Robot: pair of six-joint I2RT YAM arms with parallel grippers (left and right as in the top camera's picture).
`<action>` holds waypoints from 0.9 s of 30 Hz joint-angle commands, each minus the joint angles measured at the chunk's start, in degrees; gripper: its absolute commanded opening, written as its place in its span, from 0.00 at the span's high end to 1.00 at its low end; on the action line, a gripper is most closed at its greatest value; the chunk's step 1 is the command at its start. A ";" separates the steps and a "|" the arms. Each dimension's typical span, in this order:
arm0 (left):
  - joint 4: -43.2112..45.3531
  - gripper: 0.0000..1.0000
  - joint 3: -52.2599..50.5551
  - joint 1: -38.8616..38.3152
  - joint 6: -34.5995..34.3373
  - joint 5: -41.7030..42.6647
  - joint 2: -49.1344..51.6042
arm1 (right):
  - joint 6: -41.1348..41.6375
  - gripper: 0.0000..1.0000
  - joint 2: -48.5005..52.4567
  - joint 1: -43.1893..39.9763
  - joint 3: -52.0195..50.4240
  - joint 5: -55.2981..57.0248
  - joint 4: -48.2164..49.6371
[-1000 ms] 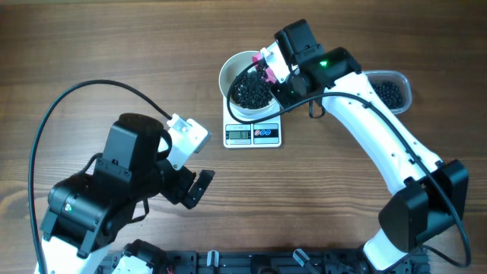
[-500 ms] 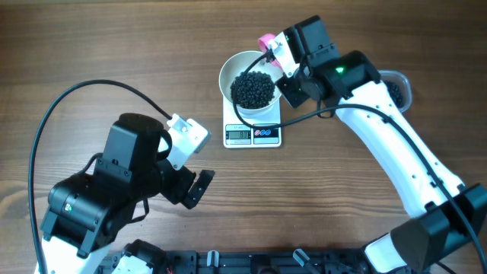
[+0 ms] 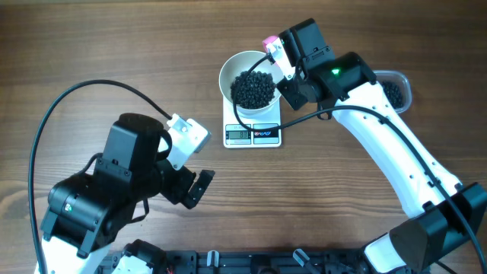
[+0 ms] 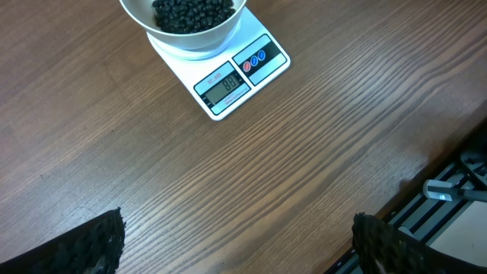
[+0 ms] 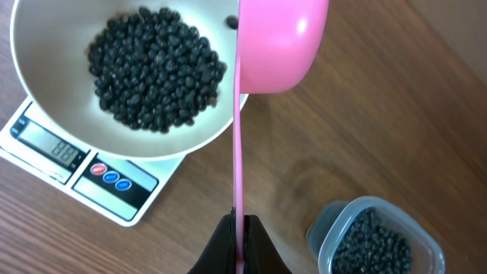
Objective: Scoop item into bowl and weigh 150g on scale
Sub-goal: 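Carry the scoop over the white bowl and pour beans in, then return the empty scoop to the bean tub and lower it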
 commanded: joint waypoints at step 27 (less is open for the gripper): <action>0.22 0.00 0.59 0.31 0.68 -0.13 -0.31 | 16.94 0.96 -12.28 -21.18 2.62 -1.31 -12.11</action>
